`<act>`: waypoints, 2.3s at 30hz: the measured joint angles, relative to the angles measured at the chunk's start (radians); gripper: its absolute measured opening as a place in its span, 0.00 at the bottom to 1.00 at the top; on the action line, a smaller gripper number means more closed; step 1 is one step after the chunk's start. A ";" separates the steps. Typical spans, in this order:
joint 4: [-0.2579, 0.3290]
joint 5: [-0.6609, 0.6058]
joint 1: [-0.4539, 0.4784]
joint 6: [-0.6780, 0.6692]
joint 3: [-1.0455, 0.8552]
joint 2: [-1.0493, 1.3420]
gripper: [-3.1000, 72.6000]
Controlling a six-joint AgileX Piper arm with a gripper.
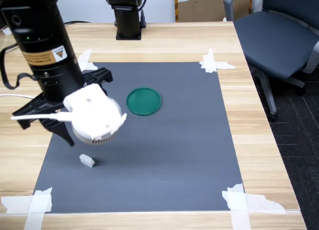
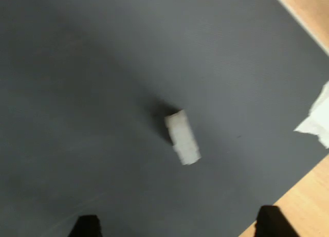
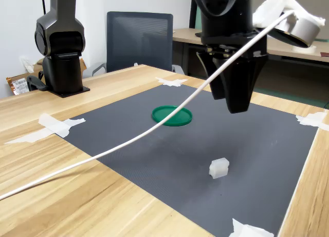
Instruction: Grasp a white terminal and put it in the green lid.
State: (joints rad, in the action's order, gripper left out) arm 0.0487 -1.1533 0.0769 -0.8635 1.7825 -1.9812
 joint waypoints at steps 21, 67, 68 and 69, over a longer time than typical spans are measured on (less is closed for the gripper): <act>-0.054 -0.014 0.001 0.014 0.033 -0.164 0.81; -0.070 0.020 0.001 0.116 0.034 -0.137 0.13; -0.070 0.019 0.001 0.121 0.034 -0.124 0.13; -0.067 0.018 0.001 0.125 0.034 -0.111 0.13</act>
State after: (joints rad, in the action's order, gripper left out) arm -0.0183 -1.1349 0.0777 -0.7381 1.8166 -2.0918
